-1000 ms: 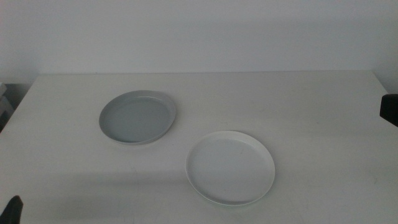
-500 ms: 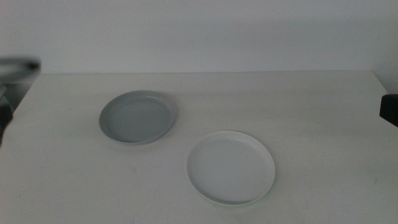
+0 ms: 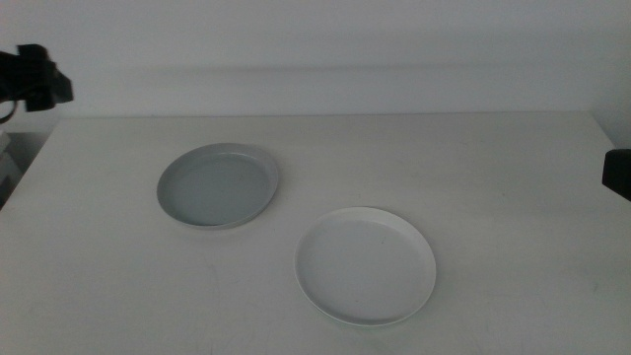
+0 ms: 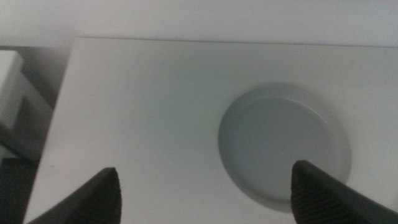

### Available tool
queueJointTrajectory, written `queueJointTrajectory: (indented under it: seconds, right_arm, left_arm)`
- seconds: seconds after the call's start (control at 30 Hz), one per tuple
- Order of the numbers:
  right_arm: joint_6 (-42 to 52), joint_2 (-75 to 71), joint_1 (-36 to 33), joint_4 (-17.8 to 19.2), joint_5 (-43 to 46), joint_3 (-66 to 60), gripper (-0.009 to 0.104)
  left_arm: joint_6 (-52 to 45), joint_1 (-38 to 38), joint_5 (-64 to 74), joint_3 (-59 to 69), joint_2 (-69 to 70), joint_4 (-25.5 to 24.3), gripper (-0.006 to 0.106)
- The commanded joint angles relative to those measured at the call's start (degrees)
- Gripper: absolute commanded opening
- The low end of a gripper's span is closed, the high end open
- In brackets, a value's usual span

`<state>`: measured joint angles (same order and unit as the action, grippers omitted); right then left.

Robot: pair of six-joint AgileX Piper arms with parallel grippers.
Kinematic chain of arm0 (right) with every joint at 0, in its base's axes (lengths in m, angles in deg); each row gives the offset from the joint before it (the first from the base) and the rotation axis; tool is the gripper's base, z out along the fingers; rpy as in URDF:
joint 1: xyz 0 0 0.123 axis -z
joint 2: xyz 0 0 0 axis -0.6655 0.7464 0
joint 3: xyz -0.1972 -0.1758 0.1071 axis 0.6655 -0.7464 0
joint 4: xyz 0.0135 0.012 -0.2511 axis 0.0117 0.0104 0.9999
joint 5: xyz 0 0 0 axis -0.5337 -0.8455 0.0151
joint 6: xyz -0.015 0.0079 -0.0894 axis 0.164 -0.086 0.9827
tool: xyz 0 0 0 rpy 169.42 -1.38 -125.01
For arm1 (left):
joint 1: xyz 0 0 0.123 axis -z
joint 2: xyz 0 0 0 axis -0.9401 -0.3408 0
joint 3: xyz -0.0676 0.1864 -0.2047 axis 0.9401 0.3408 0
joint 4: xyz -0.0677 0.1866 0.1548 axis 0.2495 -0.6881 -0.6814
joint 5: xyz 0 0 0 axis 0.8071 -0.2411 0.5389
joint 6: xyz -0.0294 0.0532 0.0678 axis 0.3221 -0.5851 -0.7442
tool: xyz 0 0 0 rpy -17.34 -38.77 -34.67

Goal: Stack the three bowls on top of each other.

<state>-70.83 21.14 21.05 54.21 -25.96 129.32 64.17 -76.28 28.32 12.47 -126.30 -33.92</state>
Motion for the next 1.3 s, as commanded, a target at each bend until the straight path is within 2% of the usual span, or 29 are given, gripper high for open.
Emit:
queueJointTrajectory:
  seconds: [0.0,0.27,0.43,0.73,0.97,1.03,1.1,1.2,1.27]
  right_arm:
    - [0.7,0.1,0.47,-0.44,4.28,1.29,0.052]
    - [0.7,0.1,0.47,-0.44,4.28,1.29,0.052]
    - [0.7,0.1,0.47,-0.44,4.28,1.29,0.052]
    - [0.7,0.1,0.47,-0.44,4.28,1.29,0.052]
    - [0.7,0.1,0.47,-0.44,4.28,1.29,0.052]
    - [0.7,0.1,0.47,-0.44,4.28,1.29,0.052]
    - [0.7,0.1,0.47,-0.44,4.28,1.29,0.052]
    - [0.7,0.1,0.47,-0.45,4.34,1.29,0.052]
    - [0.7,0.1,0.47,-0.45,4.28,1.29,0.052]
  left_arm:
    - [-0.74,-0.06,-3.74,-3.02,-1.71,2.56,0.105]
    - [1.05,-0.06,-8.01,-3.07,-10.39,2.75,0.105]
    - [0.87,-0.06,-8.57,-3.59,-17.02,4.87,0.105]
    - [-1.72,3.63,-7.74,-12.87,-32.74,5.35,0.105]
    - [-1.77,4.0,-7.95,-16.89,-42.41,10.08,0.104]
    - [-1.77,4.0,-8.52,-16.89,-43.81,10.19,0.099]
    - [-1.77,4.0,-8.69,-16.89,-44.9,10.4,0.089]
    - [-1.89,4.09,-8.7,-16.89,-46.4,12.44,0.063]
    - [-1.89,4.09,-8.94,-16.89,-46.99,14.37,0.039]
